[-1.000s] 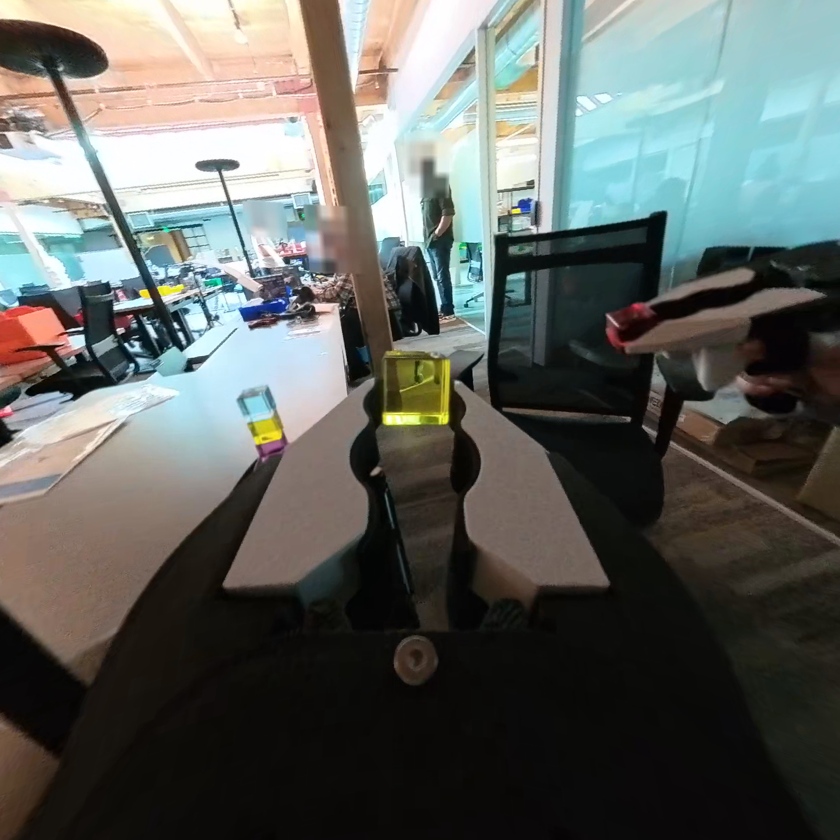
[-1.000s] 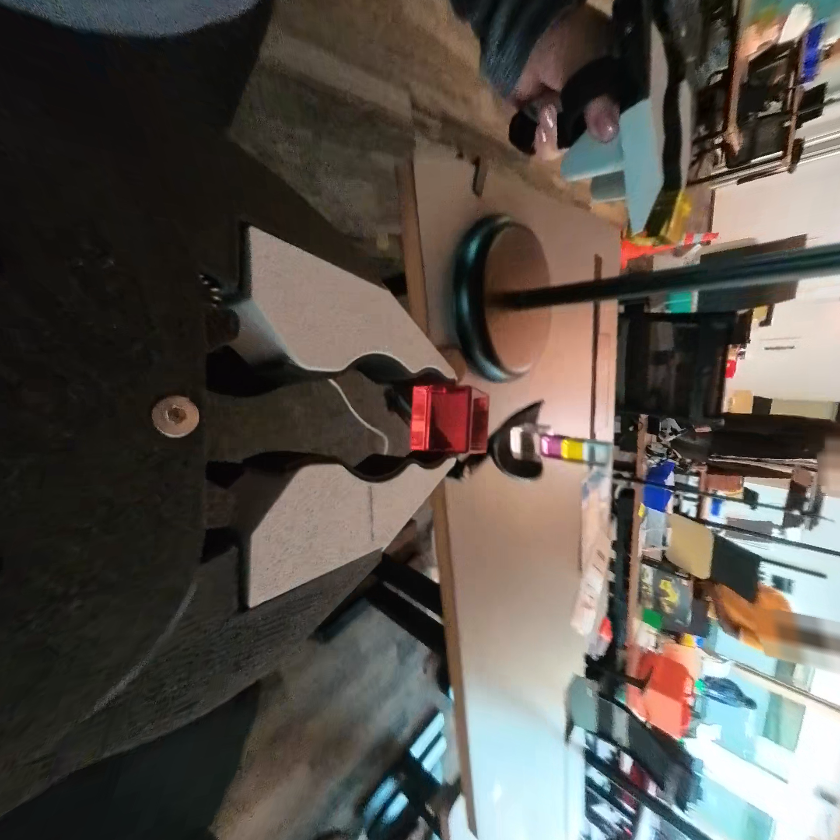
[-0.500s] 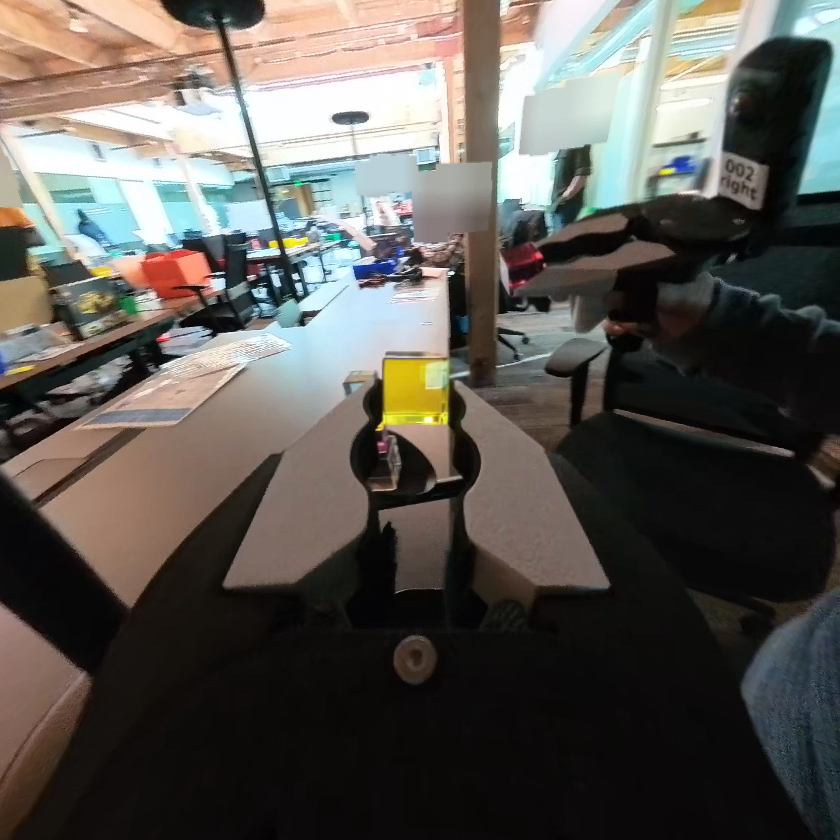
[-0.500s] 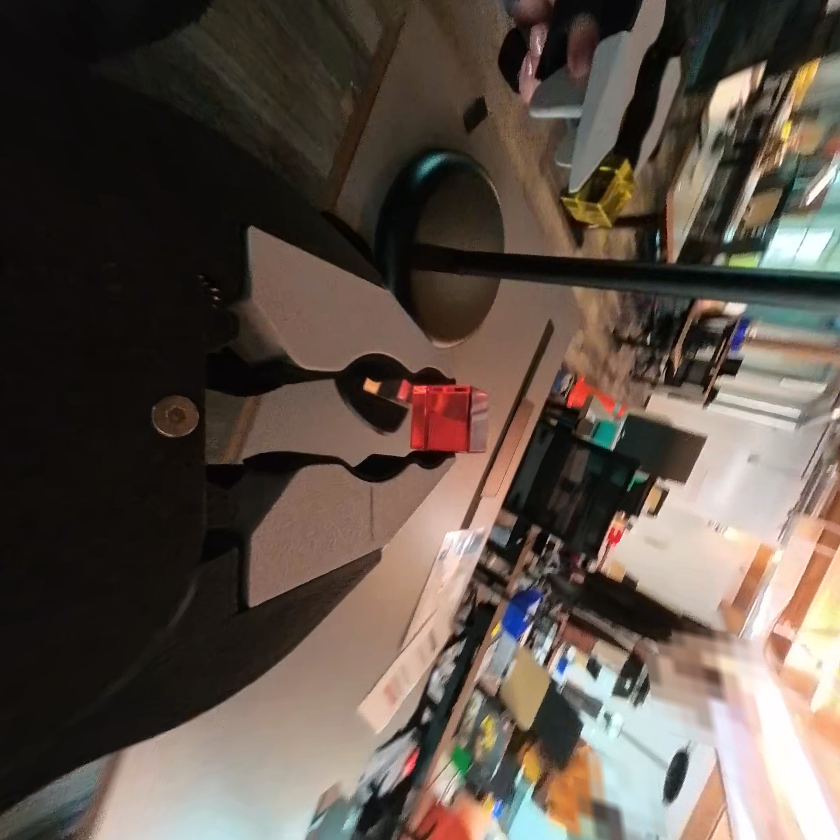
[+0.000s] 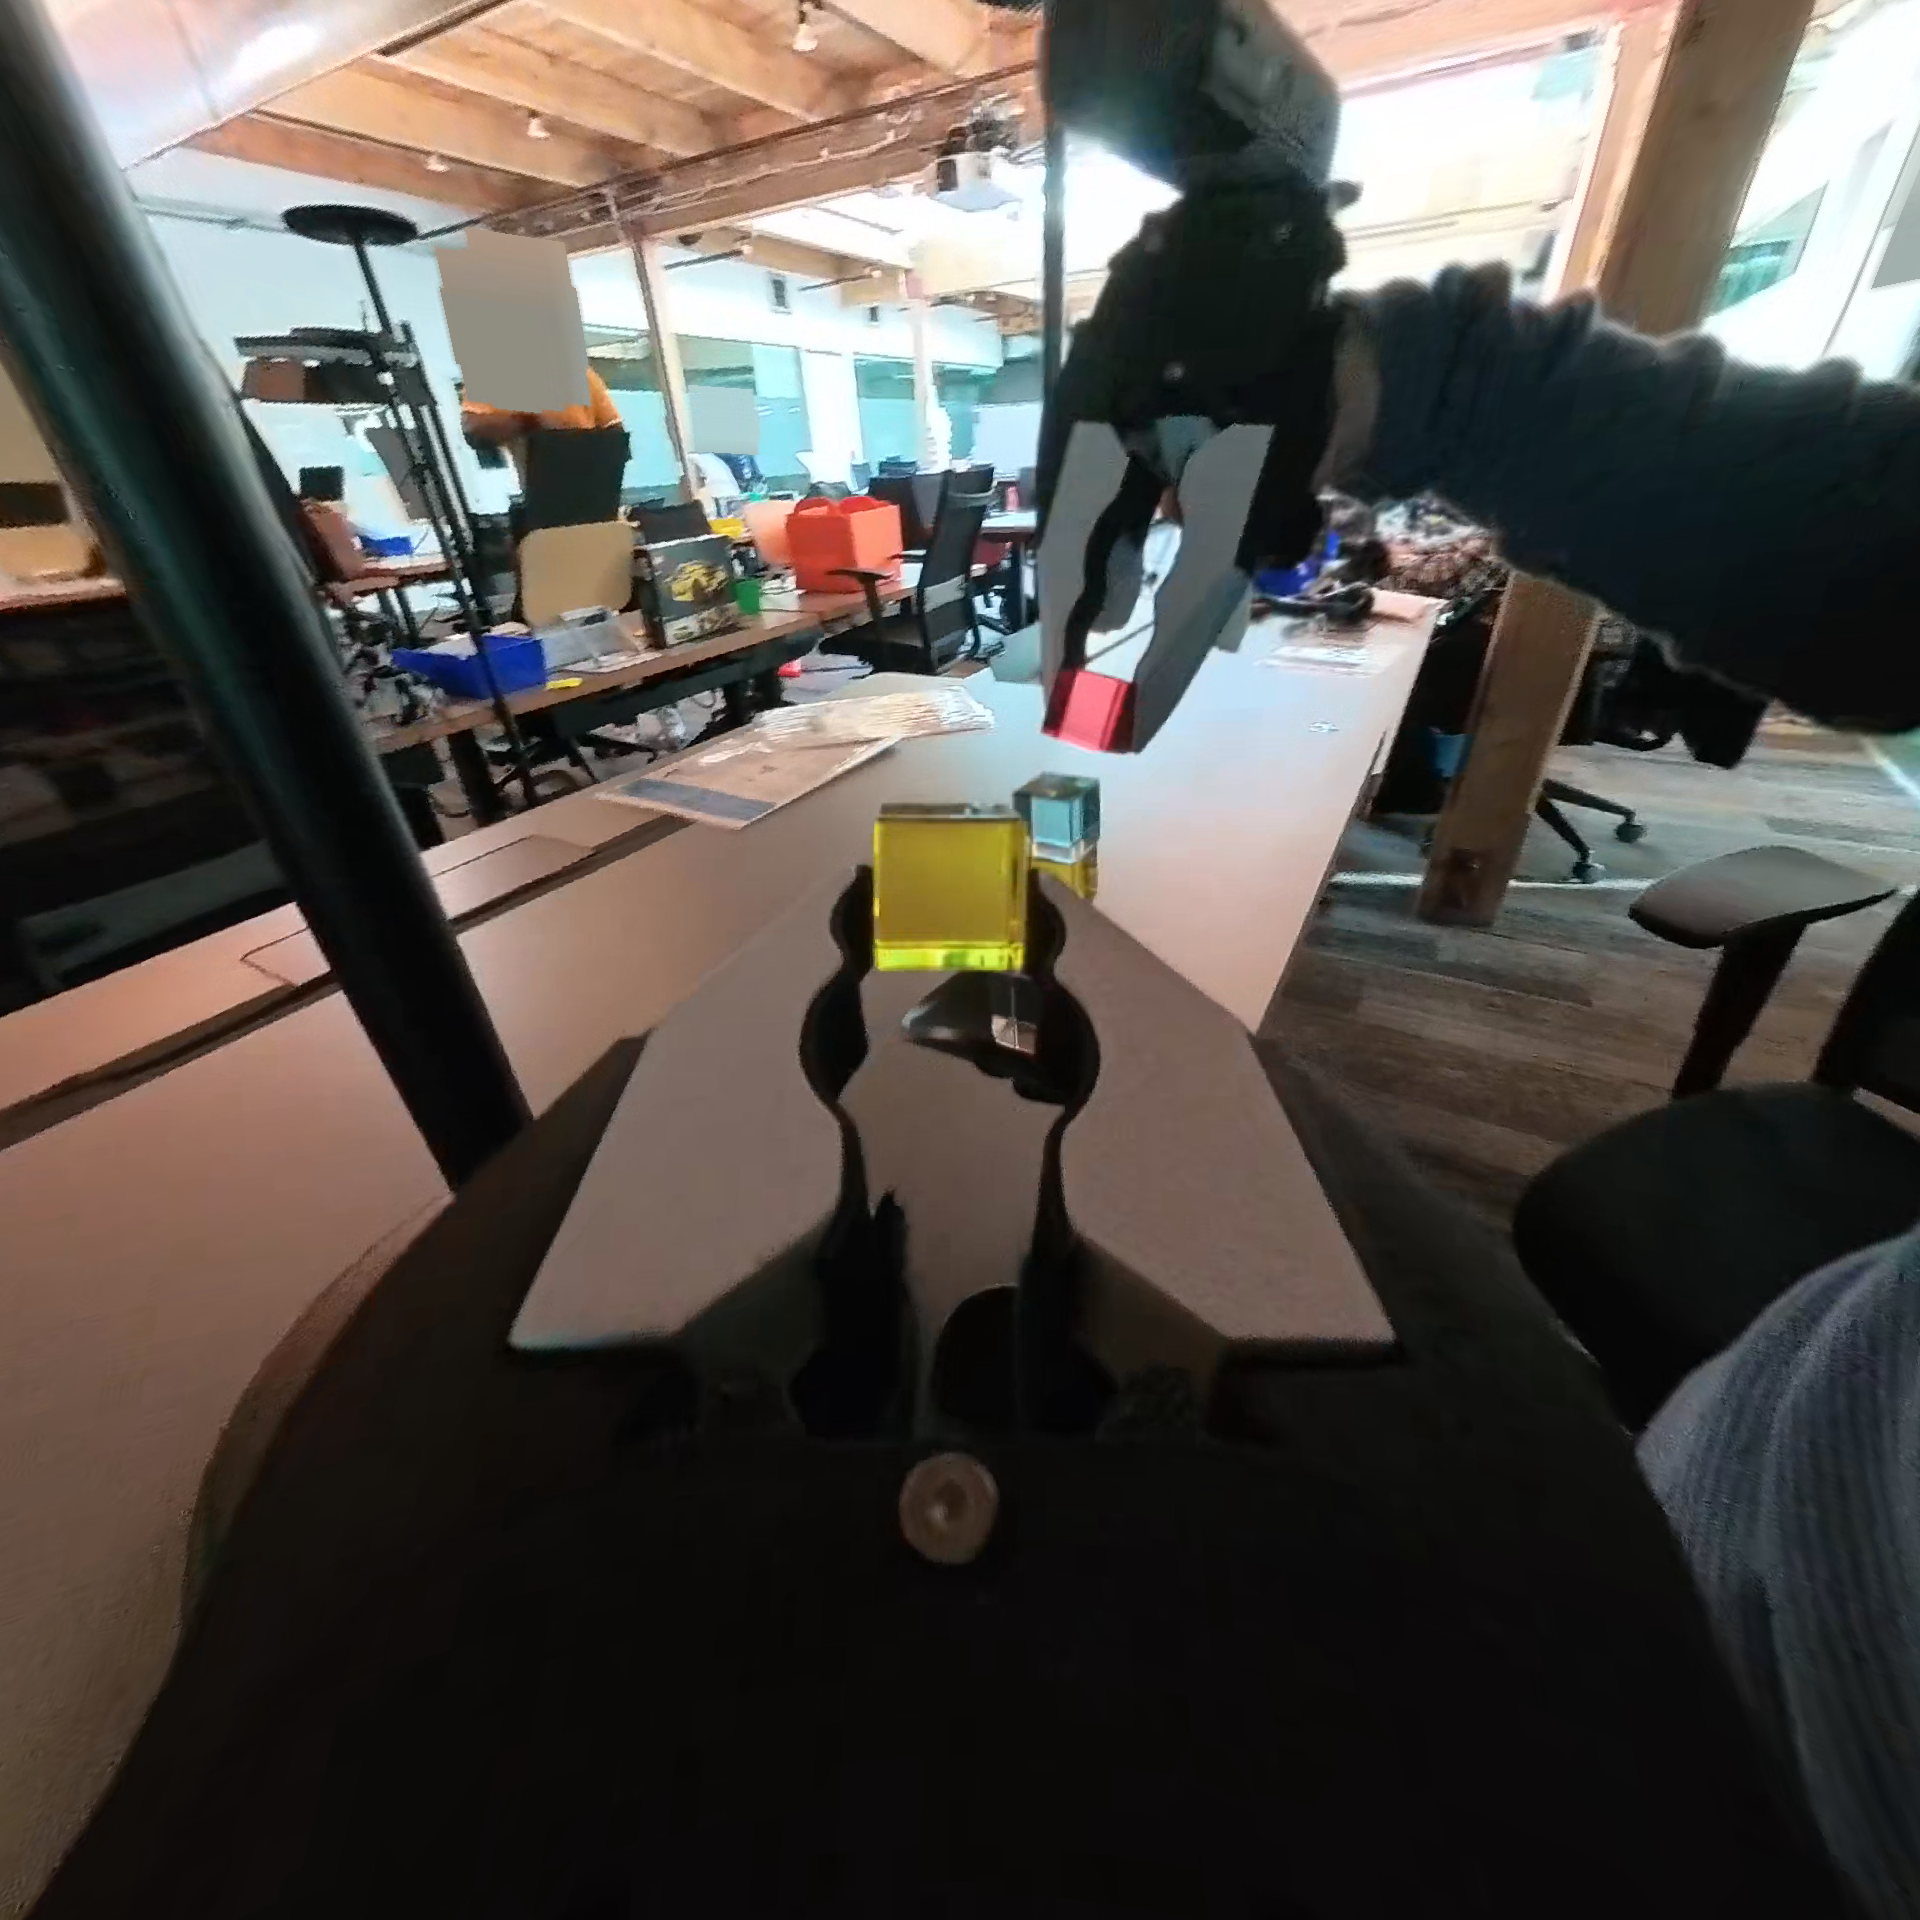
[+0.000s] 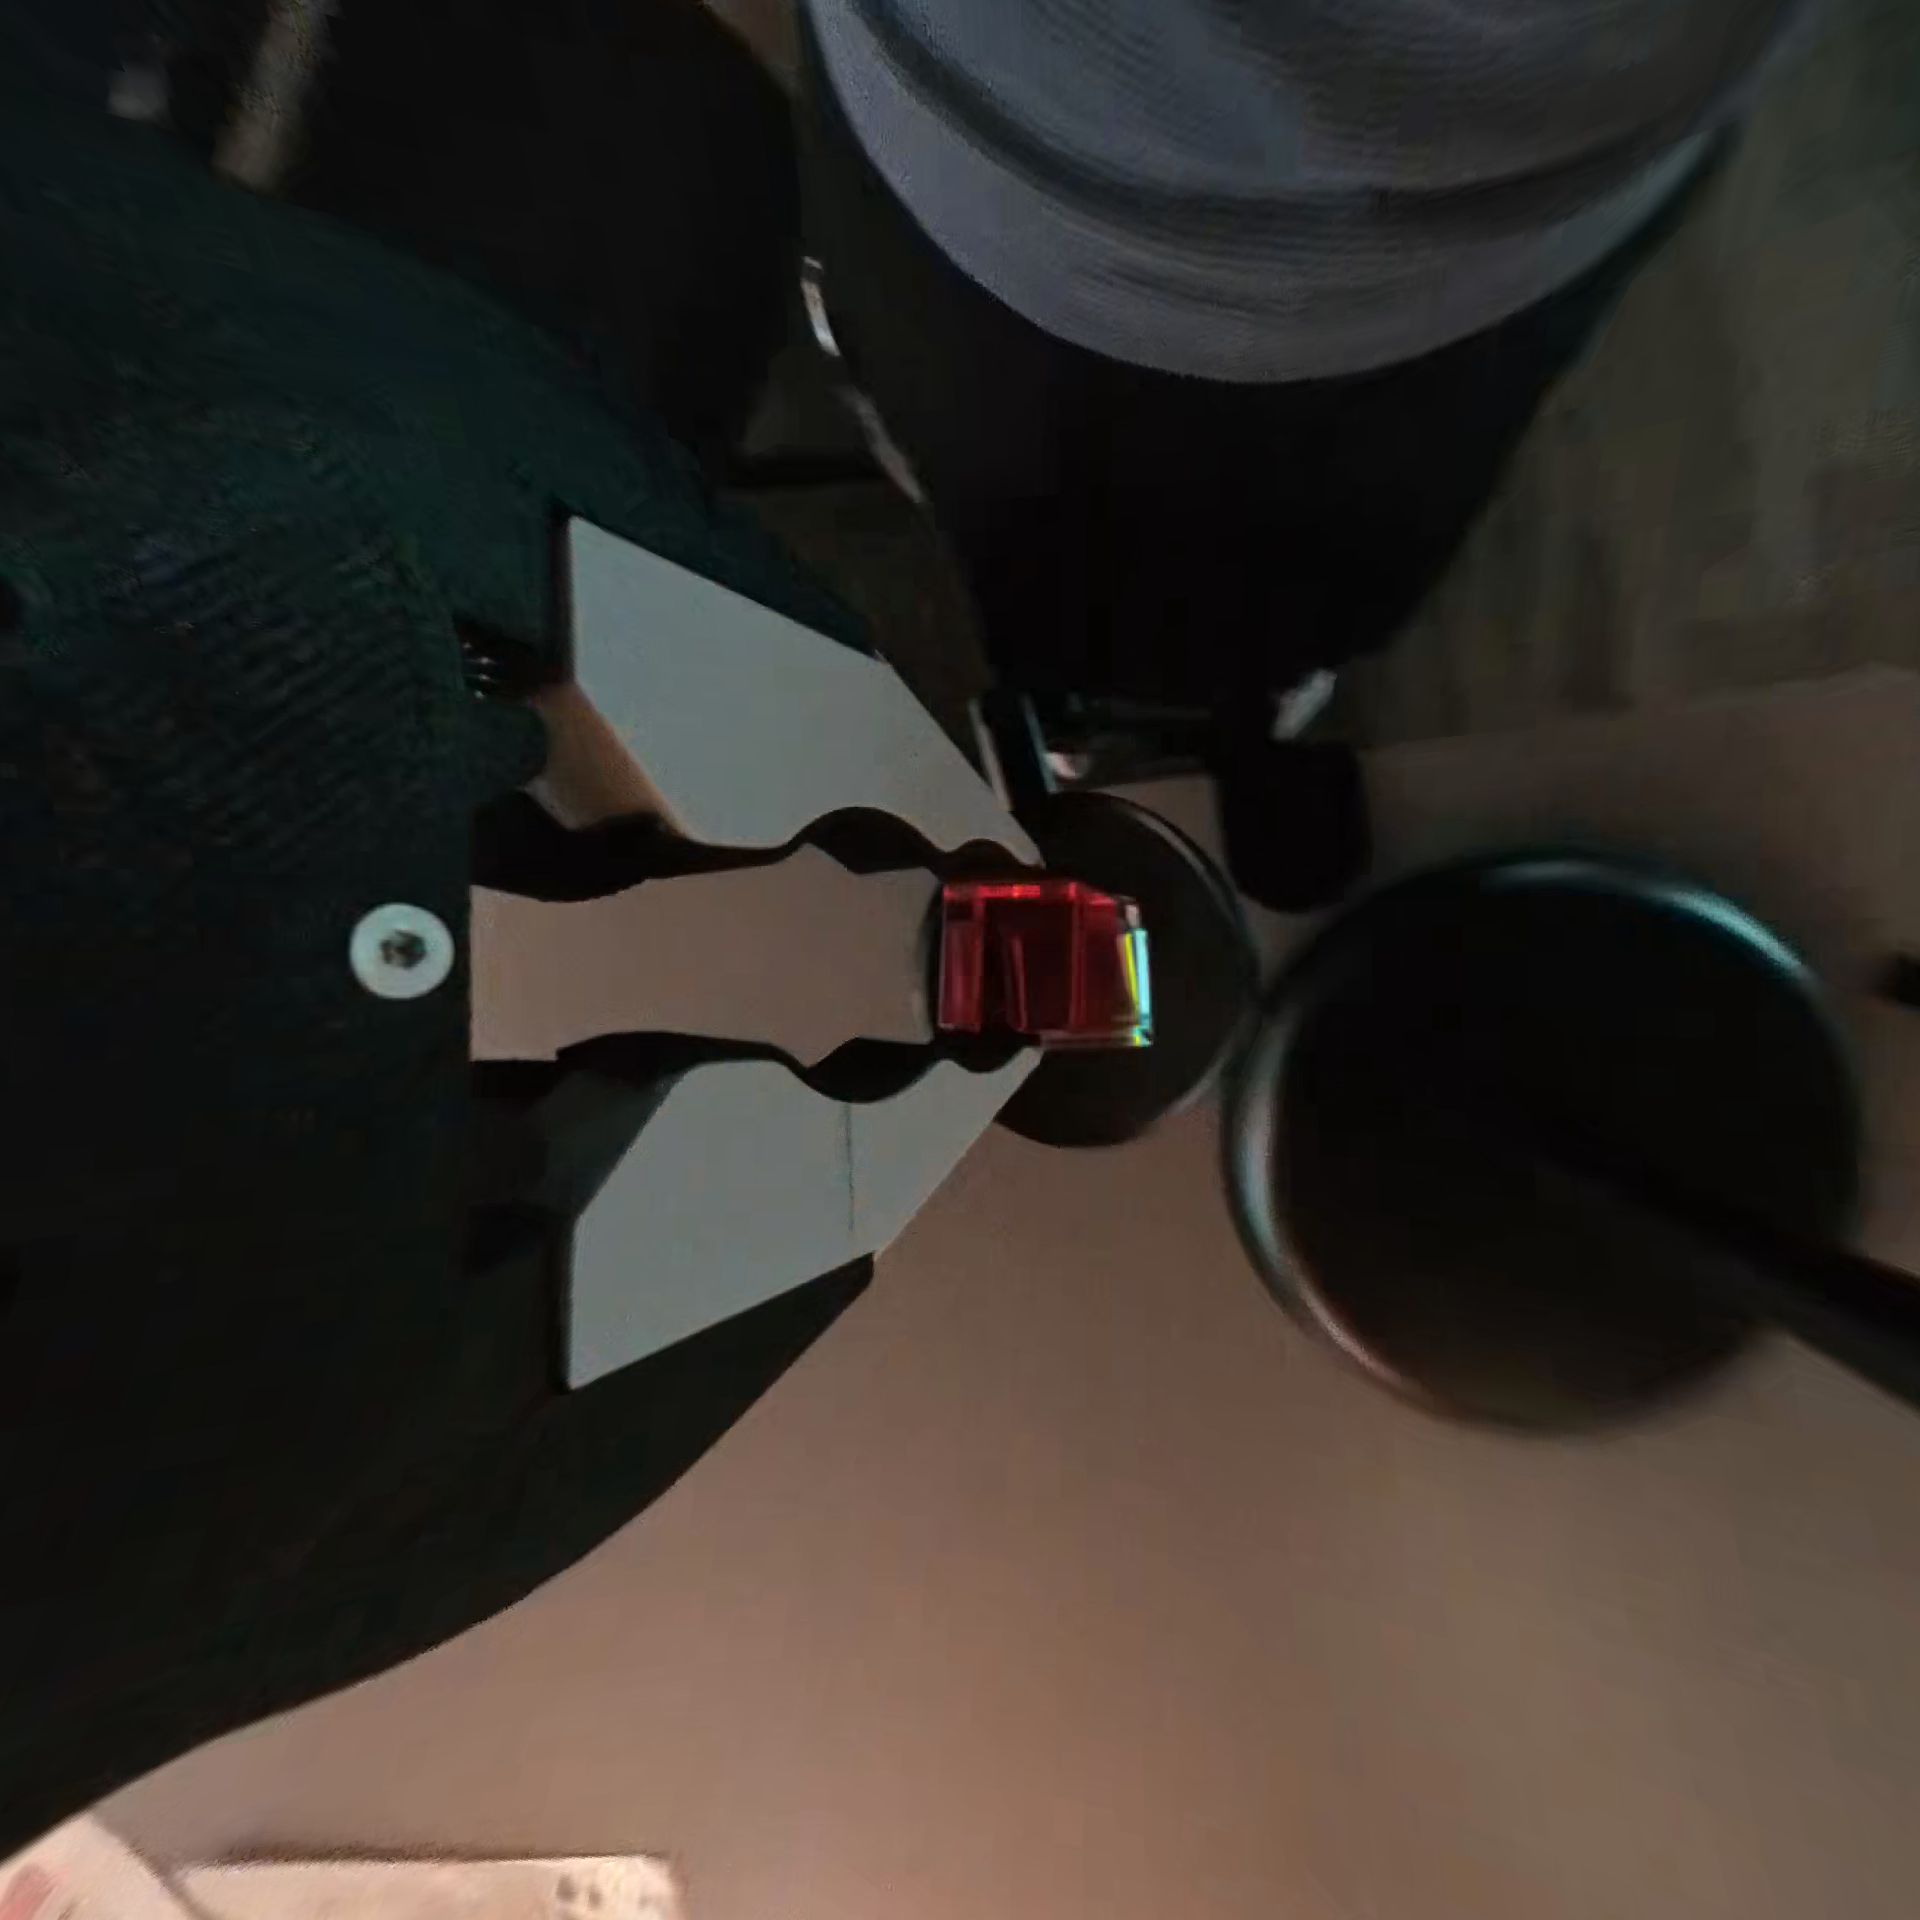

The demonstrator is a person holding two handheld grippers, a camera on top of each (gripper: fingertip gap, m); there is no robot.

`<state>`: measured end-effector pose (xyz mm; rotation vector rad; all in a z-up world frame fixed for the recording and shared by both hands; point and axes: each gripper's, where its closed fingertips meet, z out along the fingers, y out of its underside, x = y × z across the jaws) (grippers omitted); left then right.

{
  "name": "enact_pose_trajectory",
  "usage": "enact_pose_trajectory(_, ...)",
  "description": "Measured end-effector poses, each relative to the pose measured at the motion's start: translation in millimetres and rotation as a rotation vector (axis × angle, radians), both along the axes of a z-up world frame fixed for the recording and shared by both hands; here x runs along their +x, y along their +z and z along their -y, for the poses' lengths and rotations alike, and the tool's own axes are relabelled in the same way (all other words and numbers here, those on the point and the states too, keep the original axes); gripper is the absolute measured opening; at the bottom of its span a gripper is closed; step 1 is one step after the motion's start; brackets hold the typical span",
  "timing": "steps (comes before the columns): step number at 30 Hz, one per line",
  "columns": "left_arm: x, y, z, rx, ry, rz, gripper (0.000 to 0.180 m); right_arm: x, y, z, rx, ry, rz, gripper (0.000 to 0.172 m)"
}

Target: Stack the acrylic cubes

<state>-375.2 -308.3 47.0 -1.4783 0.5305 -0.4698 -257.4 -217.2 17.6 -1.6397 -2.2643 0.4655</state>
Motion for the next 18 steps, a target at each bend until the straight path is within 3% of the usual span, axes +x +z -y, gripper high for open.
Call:
enact_pose_trajectory(8, 1.3, -4.9, 3.7, -0.009, 0.069, 0.009, 0.026, -2.2, -6.3, -3.5, -0.055, 0.088, 0.293, 0.026)
enact_pose_trajectory(18, 2.9, -5.0, 4.1, -0.002, 0.082, 0.028, 0.026, -5.0, -9.5, -4.5, -0.04, 0.096, 0.404, 0.026)
